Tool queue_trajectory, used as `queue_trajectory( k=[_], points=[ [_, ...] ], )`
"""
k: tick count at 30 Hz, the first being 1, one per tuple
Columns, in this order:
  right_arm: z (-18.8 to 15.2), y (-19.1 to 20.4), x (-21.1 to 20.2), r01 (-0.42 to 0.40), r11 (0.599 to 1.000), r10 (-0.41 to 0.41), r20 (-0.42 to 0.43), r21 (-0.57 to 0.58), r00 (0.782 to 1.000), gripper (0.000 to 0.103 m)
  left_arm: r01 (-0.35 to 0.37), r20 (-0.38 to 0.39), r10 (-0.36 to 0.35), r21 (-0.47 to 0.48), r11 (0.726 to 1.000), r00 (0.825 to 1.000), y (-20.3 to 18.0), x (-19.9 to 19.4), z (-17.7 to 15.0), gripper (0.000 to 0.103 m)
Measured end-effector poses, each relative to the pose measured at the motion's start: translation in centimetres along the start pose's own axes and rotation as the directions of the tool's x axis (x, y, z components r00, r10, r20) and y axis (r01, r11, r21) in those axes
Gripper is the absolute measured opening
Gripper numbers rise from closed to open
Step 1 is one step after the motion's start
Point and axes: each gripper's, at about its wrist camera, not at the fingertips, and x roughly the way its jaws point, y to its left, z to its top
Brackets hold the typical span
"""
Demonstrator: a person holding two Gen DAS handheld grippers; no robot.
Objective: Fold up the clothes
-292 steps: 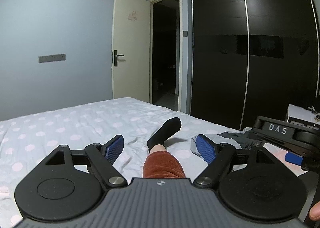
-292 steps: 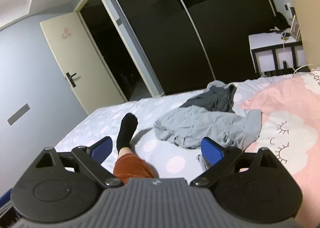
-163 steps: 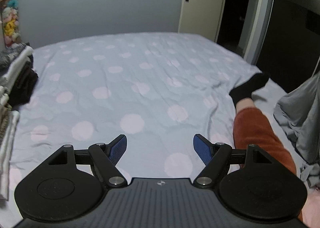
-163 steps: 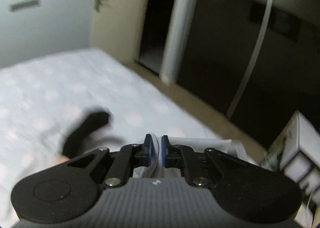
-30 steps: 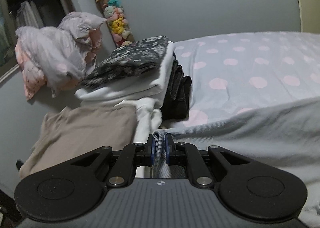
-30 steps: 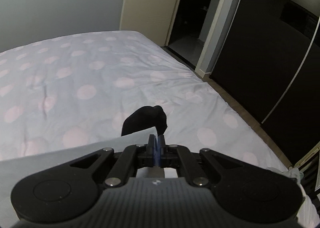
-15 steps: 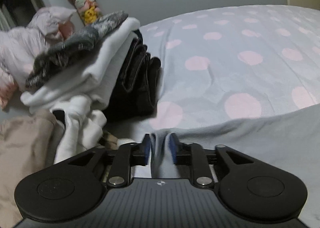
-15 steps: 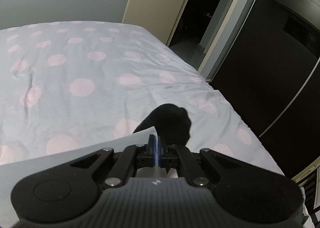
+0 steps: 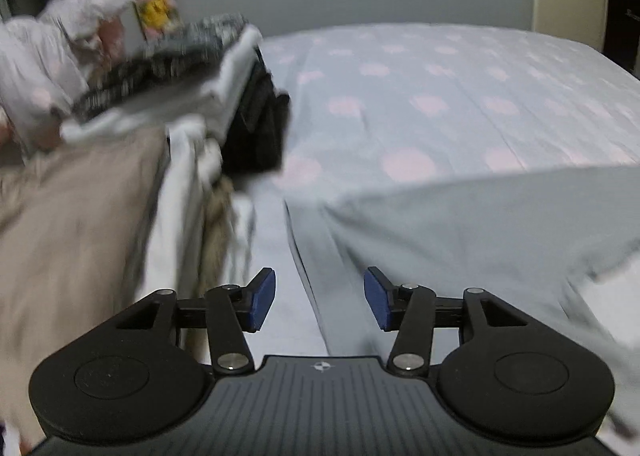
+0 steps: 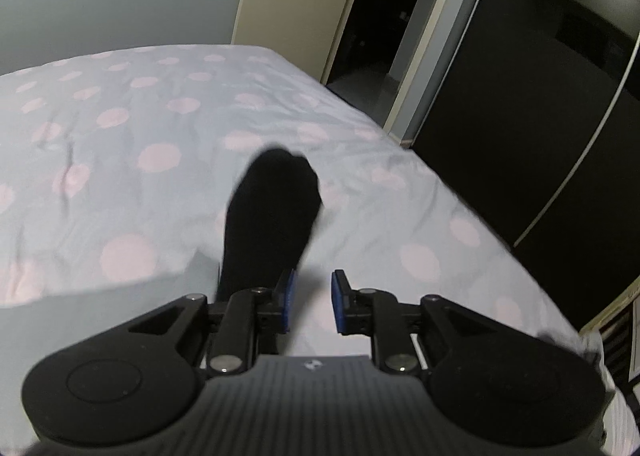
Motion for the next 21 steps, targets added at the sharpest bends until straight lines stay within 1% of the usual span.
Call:
queue_trajectory(
  k=[2, 4, 7, 8, 9, 11, 13, 14, 16, 19, 21],
  points=[
    [-1.7, -1.4, -1.3, -0.034, 0.999, 0.035, -0.017, 0.027, 0.999, 0.026, 0.050, -0.043, -0.051, -0.034, 0.998, 0.998, 0.0, -0.8, -1.9, 0.059],
    [-3.5, -3.0, -2.5, -0.071, 0.995, 0.074, -0.045, 0.073, 0.996, 0.027, 0.105, -0.071, -0.111, -0.088, 0.991, 0.991, 0.3, -1.2, -3.7, 0.060],
    [-6.5, -5.1, -4.1, -0.099, 0.987, 0.110, -0.080, 0.125, 0.991, 0.027, 0.150, -0.085, -0.167, -0.179, 0.972, 0.982, 0.5, -1.0, -6.0, 0.060],
    [-7.5, -5.7, -4.6, -0.103, 0.986, 0.115, -0.088, 0.132, 0.989, 0.027, 0.169, -0.089, -0.192, -0.220, 0.961, 0.977, 0.6, -0.7, -6.5, 0.061],
    [-8.4, -6.2, -5.1, -0.103, 0.985, 0.117, -0.094, 0.137, 0.989, 0.027, 0.190, -0.091, -0.221, -0.273, 0.943, 0.971, 1.0, -0.2, -7.0, 0.061],
    [-10.2, -7.5, -6.1, -0.117, 0.980, 0.135, -0.106, 0.163, 0.985, 0.027, 0.226, -0.081, -0.278, -0.390, 0.892, 0.957, 1.7, 0.9, -8.0, 0.061],
    [-11.9, -8.9, -7.2, -0.138, 0.968, 0.165, -0.119, 0.208, 0.979, 0.027, 0.234, -0.063, -0.300, -0.484, 0.843, 0.952, 2.2, 1.9, -9.0, 0.061],
    [-12.7, -9.6, -7.8, -0.146, 0.962, 0.178, -0.123, 0.230, 0.976, 0.027, 0.226, -0.063, -0.300, -0.515, 0.826, 0.952, 2.3, 2.3, -9.3, 0.061],
    [-14.3, -10.9, -9.0, -0.156, 0.952, 0.195, -0.127, 0.265, 0.972, 0.028, 0.222, -0.067, -0.309, -0.551, 0.804, 0.949, 2.2, 3.2, -9.9, 0.060],
    [-16.3, -12.4, -10.4, -0.164, 0.946, 0.205, -0.126, 0.281, 0.970, 0.028, 0.198, -0.073, -0.300, -0.602, 0.773, 0.951, 2.2, 4.4, -10.6, 0.059],
    [-17.4, -13.2, -11.0, -0.168, 0.942, 0.213, -0.130, 0.292, 0.968, 0.028, 0.207, -0.047, -0.300, -0.620, 0.756, 0.953, 2.1, 4.8, -10.8, 0.059]
  ],
)
